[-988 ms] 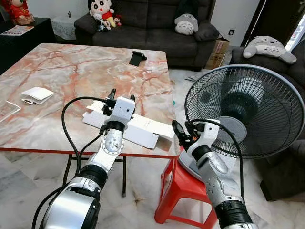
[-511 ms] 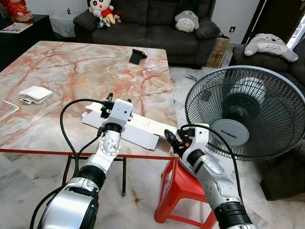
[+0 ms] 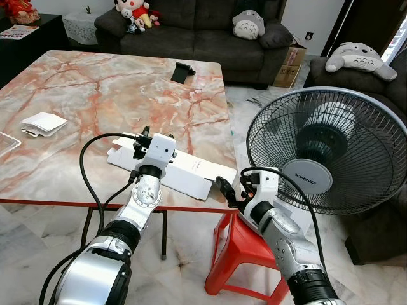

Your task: Picking trash to rubbish bin

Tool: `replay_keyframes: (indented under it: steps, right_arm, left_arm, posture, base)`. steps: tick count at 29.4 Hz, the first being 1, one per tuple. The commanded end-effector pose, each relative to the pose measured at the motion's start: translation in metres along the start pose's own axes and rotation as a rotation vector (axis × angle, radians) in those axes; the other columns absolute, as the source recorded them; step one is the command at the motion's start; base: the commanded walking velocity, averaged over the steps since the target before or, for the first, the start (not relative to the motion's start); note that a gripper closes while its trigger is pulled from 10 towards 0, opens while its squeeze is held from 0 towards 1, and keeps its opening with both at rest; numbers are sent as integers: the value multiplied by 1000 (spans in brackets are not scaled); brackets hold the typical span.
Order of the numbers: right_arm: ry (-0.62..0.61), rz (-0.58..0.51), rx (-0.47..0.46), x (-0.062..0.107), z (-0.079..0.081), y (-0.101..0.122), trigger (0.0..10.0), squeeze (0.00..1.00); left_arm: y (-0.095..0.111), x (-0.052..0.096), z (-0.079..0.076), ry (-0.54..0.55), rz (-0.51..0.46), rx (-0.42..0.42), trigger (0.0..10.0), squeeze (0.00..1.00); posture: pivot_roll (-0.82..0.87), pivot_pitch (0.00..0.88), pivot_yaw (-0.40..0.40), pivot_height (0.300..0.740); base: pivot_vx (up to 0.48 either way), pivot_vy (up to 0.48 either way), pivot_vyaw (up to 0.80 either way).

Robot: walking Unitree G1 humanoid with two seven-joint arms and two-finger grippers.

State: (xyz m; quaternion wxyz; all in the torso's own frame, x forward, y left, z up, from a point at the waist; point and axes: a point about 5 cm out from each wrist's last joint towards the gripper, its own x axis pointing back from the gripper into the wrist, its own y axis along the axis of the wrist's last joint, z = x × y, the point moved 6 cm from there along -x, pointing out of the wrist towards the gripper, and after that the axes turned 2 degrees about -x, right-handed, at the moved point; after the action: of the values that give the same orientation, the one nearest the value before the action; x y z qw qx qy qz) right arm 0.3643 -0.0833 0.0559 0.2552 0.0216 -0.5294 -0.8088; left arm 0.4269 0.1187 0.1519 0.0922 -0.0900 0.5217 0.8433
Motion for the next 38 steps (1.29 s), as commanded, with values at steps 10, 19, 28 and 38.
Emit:
replay_keyframes:
  steps: [10,19,28,38]
  right_arm:
    - [-76,-142,-219,5,-18,31,10000,0]
    - [-95,-162,-324,6,-25,34,10000,0]
    - [-78,-144,-365,6,-21,31,10000,0]
    - [-46,-90,-352,1,-9,19,10000,0]
  left_arm:
    - [6,-3,-7,-29,-11,12,10000,0]
    - [7,-2,-12,-46,-12,19,10000,0]
    - [5,0,-14,-53,-8,22,10000,0]
    - [2,2,-17,-71,4,23,10000,0]
  posture:
    - [-102,20,-102,740]
    - [-107,7,-99,740]
    - [-107,10,-103,740]
    - [-98,27,-105,740]
  base:
    - [0,0,0]
    - [0,0,0]
    - [0,0,0]
    - [0,0,0]
